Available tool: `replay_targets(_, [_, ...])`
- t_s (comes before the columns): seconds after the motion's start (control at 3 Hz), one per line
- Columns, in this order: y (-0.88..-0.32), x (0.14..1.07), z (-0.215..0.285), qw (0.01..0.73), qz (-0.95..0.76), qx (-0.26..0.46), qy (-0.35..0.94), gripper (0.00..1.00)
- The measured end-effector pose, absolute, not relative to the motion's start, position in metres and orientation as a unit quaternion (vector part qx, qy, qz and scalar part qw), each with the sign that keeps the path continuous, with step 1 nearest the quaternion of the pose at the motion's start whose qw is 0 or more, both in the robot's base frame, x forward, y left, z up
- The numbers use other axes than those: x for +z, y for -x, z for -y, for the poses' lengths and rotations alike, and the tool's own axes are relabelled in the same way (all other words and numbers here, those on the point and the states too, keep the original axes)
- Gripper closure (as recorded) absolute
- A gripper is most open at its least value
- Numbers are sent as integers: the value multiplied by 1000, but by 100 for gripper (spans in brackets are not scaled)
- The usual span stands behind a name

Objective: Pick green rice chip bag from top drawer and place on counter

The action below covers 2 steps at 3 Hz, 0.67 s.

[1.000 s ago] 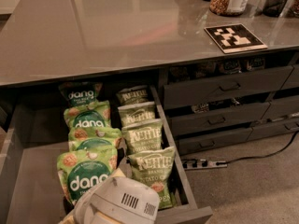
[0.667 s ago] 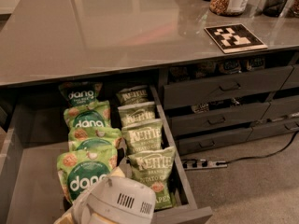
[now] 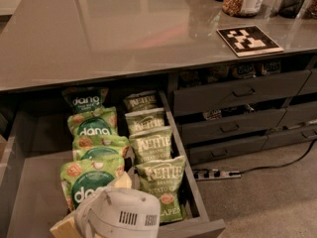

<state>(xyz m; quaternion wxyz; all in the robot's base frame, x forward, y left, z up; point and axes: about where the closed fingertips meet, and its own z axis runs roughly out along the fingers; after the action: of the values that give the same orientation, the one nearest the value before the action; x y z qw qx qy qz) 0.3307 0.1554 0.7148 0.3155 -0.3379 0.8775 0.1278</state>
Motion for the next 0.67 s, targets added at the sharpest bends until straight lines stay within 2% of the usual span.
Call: replay_targets(0.67, [-335, 684, -187, 292, -875, 152, 355, 0])
